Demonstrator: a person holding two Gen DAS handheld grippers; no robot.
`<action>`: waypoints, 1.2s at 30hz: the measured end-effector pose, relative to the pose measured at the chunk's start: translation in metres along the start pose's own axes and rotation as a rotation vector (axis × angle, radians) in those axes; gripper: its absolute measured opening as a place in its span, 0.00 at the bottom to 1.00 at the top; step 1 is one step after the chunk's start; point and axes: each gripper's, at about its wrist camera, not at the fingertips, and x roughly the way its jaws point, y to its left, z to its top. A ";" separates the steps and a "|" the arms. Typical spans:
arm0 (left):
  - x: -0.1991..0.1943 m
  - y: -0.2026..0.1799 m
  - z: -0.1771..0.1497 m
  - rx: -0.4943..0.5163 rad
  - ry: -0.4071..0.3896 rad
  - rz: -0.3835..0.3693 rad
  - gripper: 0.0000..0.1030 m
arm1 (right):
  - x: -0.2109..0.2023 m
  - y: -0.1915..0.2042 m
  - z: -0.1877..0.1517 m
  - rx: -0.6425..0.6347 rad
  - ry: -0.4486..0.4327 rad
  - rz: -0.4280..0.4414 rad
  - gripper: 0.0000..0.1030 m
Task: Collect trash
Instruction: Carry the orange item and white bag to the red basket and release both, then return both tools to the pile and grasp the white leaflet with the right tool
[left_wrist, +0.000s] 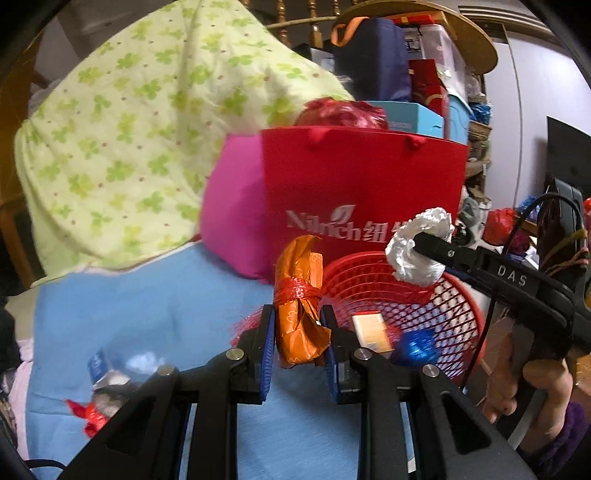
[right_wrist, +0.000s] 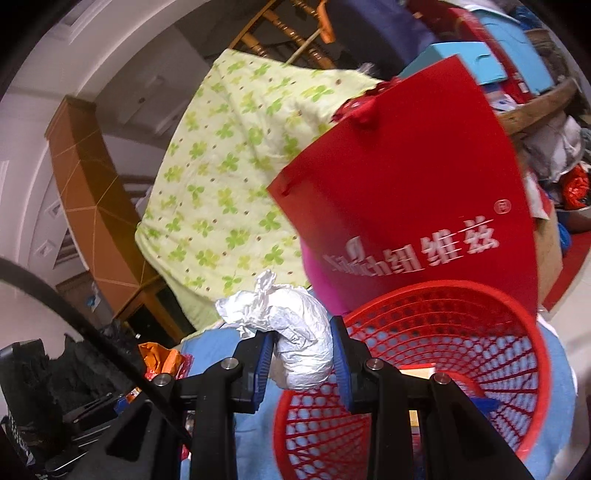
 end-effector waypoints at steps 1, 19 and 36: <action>0.002 -0.004 0.002 0.007 -0.003 -0.005 0.25 | -0.003 -0.005 0.002 0.009 -0.007 -0.012 0.31; 0.029 -0.012 -0.026 -0.016 0.096 -0.025 0.67 | -0.022 -0.026 0.010 0.090 -0.093 -0.075 0.77; -0.076 0.206 -0.166 -0.342 0.214 0.430 0.69 | 0.043 0.126 -0.055 -0.240 0.075 0.303 0.77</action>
